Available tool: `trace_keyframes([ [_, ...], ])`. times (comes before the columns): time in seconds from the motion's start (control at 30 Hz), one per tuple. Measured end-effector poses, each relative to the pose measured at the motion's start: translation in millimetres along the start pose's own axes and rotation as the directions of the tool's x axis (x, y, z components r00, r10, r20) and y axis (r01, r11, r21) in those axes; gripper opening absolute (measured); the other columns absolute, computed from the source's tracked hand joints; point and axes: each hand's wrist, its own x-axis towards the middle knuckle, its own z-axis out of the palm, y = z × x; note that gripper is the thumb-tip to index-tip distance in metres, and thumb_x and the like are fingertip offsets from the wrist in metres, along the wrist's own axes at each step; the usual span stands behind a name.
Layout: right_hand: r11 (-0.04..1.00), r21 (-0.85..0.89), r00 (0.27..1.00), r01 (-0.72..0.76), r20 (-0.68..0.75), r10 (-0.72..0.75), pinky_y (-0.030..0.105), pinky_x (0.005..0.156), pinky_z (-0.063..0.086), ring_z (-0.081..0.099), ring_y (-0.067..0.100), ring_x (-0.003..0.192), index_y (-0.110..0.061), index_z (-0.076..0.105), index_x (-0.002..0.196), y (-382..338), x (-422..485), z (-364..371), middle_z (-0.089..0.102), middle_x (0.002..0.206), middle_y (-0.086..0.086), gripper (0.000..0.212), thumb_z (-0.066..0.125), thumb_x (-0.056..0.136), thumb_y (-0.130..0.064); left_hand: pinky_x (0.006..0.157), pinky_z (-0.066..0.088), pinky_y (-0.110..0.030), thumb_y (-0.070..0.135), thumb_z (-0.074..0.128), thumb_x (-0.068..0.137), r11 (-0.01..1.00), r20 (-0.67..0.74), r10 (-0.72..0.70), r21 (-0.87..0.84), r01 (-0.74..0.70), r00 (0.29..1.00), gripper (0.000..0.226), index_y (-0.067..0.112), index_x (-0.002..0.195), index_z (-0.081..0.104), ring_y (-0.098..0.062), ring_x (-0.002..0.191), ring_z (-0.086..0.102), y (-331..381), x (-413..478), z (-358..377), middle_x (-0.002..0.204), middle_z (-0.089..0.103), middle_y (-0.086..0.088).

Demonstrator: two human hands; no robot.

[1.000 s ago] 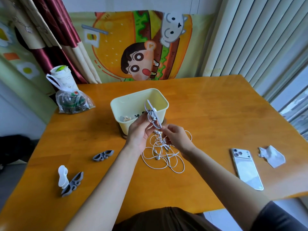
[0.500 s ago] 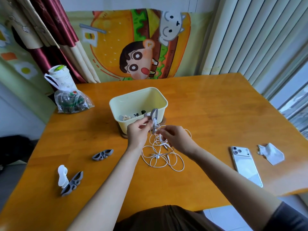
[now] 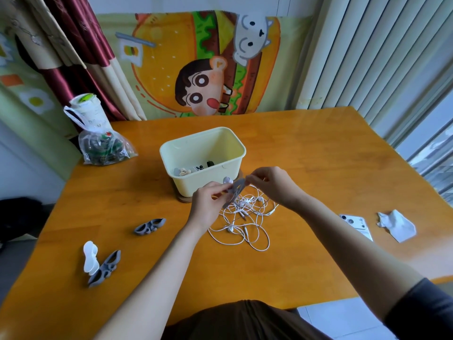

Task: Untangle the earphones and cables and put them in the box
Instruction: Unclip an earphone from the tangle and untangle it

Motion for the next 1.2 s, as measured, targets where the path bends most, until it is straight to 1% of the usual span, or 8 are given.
trace_keyframes([
  [0.17, 0.999, -0.03, 0.994, 0.027, -0.103, -0.03, 0.038, 0.07, 0.046, 0.057, 0.024, 0.076, -0.012, 0.071, 0.092, 2.6, -2.1, 2.1, 0.065, 0.09, 0.007, 0.02, 0.054, 0.094, -0.023, 0.077, 0.049, -0.017, 0.006, 0.069, 0.084, 1.0, 0.03, -0.005, 0.004, 0.005, 1.0, 0.029, 0.006, 0.113, 0.069, -0.013, 0.089, 0.063, 1.7, 0.0, -1.9, 0.088, 0.063, 0.011],
  [0.43, 1.0, -0.016, 0.984, 0.019, -0.176, -0.021, 0.018, 0.057, 0.034, 0.045, 0.012, 0.071, -0.011, 0.069, 0.091, 1.5, -1.3, 1.1, 0.052, 0.086, 0.0, 0.02, 0.053, 0.094, -0.022, 0.086, 0.053, -0.034, 0.007, 0.068, 0.085, 0.999, 0.148, -0.009, -0.04, 0.015, 0.989, 0.031, 0.006, 0.116, 0.067, -0.019, 0.091, 0.064, 5.5, 7.7, -11.8, 0.095, 0.067, 0.0],
  [0.57, 0.999, 0.034, 0.994, 0.024, -0.107, -0.02, 0.025, 0.062, 0.038, 0.048, 0.013, 0.067, -0.006, 0.068, 0.094, 0.5, 0.9, 0.4, 0.051, 0.078, -0.004, 0.022, 0.052, 0.095, -0.021, 0.083, 0.052, -0.022, 0.004, 0.065, 0.086, 0.991, 0.265, -0.057, -0.099, 0.086, 0.963, 0.031, 0.005, 0.117, 0.066, -0.003, 0.087, 0.065, 6.9, 11.4, -21.0, 0.095, 0.068, 0.002],
  [0.67, 0.997, 0.072, 0.997, 0.028, -0.077, -0.023, 0.013, 0.053, 0.04, 0.05, 0.006, 0.058, -0.007, 0.066, 0.091, -1.7, 2.5, 1.4, 0.052, 0.069, -0.01, 0.021, 0.05, 0.096, -0.019, 0.077, 0.05, -0.012, -0.001, 0.063, 0.086, 0.98, 0.32, -0.073, -0.155, 0.129, 0.945, 0.034, 0.005, 0.119, 0.063, 0.008, 0.087, 0.065, 10.8, 14.6, -27.3, 0.099, 0.068, 0.004],
  [0.8, 0.992, 0.124, 0.994, 0.019, -0.105, -0.006, 0.009, 0.051, 0.042, 0.051, 0.006, 0.055, -0.014, 0.061, 0.086, -4.0, 3.8, 1.2, 0.052, 0.065, -0.012, 0.016, 0.05, 0.096, -0.019, 0.078, 0.049, -0.012, -0.002, 0.062, 0.085, 0.953, 0.344, -0.05, -0.263, 0.148, 0.938, 0.037, 0.015, 0.118, 0.06, 0.005, 0.092, 0.065, 18.6, 16.2, -27.7, 0.098, 0.07, 0.008],
  [1.0, 0.933, 0.355, 0.993, -0.048, -0.086, 0.084, 0.014, 0.049, 0.04, 0.046, 0.002, 0.047, -0.011, 0.064, 0.078, -0.3, 0.0, 6.6, 0.052, 0.057, -0.006, 0.023, 0.054, 0.094, -0.022, 0.085, 0.054, -0.029, 0.013, 0.066, 0.076, 0.853, 0.274, -0.062, -0.485, 0.193, 0.96, 0.034, 0.02, 0.109, 0.07, -0.014, 0.093, 0.065, 32.4, 16.9, -15.9, 0.092, 0.074, 0.004],
  [1.13, 0.851, 0.517, 0.99, -0.092, -0.044, 0.133, 0.015, 0.049, 0.038, 0.044, 0.004, 0.049, -0.019, 0.059, 0.07, -1.9, -6.6, 18.1, 0.052, 0.06, -0.006, 0.029, 0.049, 0.097, -0.021, 0.097, 0.045, -0.051, 0.018, 0.065, 0.074, 0.764, 0.222, -0.121, -0.601, 0.233, 0.968, 0.033, 0.027, 0.105, 0.074, -0.025, 0.102, 0.062, 33.3, 19.4, -9.7, 0.099, 0.073, 0.001],
  [1.2, 0.808, 0.579, 0.989, -0.113, -0.014, 0.148, 0.014, 0.048, 0.037, 0.043, 0.003, 0.049, -0.017, 0.059, 0.071, -3.5, -8.4, 23.1, 0.052, 0.063, -0.005, 0.029, 0.048, 0.098, -0.02, 0.103, 0.041, -0.054, 0.017, 0.064, 0.076, 0.723, 0.202, -0.162, -0.642, 0.255, 0.966, 0.029, 0.032, 0.098, 0.076, -0.029, 0.107, 0.061, 32.2, 19.4, -7.0, 0.101, 0.073, 0.002],
])
